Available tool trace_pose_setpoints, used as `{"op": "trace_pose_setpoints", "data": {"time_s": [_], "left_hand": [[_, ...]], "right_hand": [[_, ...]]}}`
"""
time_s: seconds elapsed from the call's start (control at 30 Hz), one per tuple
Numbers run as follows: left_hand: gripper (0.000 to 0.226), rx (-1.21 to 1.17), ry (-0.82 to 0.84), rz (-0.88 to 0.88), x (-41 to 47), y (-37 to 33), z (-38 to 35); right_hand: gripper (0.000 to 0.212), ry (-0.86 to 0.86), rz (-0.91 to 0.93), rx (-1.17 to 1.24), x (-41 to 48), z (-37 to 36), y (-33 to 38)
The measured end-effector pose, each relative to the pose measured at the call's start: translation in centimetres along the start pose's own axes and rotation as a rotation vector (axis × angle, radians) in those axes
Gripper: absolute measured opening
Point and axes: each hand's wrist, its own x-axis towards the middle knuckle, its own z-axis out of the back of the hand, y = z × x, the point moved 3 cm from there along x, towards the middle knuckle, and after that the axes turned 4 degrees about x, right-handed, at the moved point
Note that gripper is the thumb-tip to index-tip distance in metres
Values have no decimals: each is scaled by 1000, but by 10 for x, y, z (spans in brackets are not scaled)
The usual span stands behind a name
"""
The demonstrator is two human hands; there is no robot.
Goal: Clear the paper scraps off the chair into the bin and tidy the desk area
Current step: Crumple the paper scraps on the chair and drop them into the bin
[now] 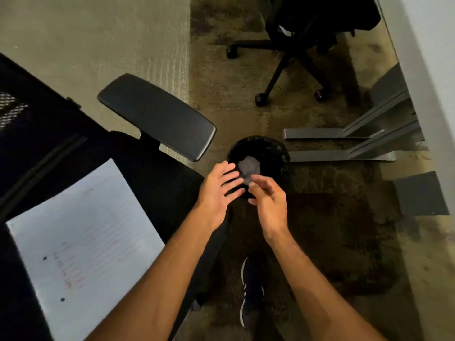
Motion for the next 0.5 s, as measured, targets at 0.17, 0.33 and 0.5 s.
{"op": "trace_pose_setpoints", "data": {"time_s": [0.17, 0.33, 0.5], "left_hand": [[22, 24, -235, -291, -72, -20, 59], [26, 210, -634, -406, -140, -19, 148], [54, 299, -897, -404, -184, -9, 229]], "right_hand": [[21, 111, 93, -71, -67, -45, 12], [32, 206, 151, -254, -112, -104, 3], [50, 287, 113, -521, -128, -146, -13]]}}
